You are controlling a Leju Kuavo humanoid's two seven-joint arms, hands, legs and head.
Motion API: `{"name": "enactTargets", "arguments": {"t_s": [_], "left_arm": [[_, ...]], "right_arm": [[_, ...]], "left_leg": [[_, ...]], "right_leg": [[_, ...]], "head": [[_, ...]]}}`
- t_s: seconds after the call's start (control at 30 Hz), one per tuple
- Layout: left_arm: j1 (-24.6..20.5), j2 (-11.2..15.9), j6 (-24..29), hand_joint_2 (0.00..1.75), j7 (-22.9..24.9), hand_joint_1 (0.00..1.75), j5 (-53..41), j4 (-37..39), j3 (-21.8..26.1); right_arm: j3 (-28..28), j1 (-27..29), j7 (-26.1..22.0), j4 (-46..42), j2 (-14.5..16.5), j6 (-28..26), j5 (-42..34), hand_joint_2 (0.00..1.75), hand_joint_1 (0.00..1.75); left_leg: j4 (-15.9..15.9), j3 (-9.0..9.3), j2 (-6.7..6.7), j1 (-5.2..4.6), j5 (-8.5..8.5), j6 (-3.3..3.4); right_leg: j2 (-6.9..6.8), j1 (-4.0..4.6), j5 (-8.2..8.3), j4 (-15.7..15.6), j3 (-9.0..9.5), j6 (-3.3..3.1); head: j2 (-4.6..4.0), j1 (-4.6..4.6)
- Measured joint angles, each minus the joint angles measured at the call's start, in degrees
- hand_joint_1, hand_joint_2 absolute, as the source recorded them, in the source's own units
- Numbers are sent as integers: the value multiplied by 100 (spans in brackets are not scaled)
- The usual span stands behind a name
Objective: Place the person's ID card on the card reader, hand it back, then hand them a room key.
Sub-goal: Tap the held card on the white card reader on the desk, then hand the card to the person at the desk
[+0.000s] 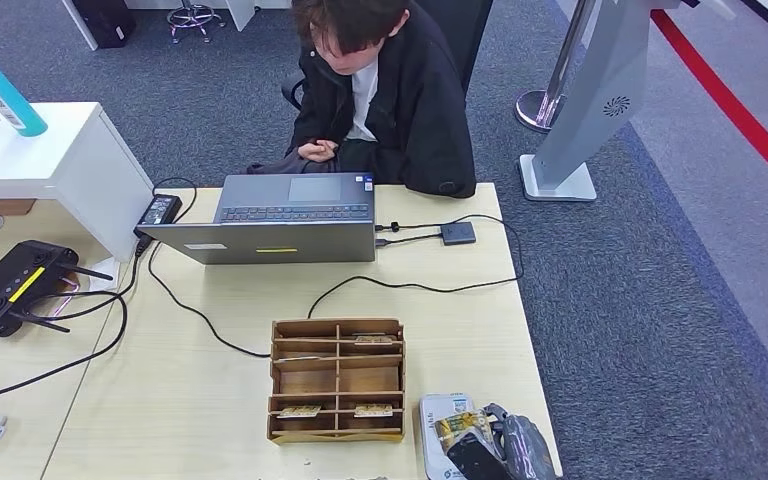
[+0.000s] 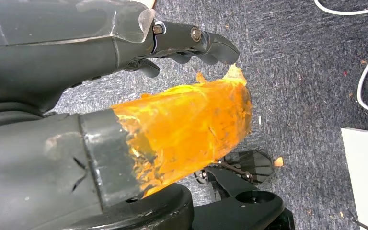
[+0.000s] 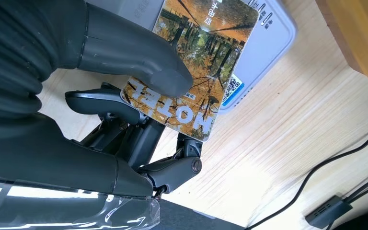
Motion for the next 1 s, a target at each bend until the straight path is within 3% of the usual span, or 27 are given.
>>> {"name": "enactTargets", "arguments": {"t_s": [1.0], "left_arm": [[0, 0, 3, 0, 0, 0, 21, 0, 0]], "right_arm": [[-20, -3, -24, -13, 20, 22, 154, 175, 175]], "left_leg": [[0, 0, 0, 0, 0, 0]], "right_leg": [[0, 0, 0, 0, 1, 0]], "head": [[0, 0]]}}
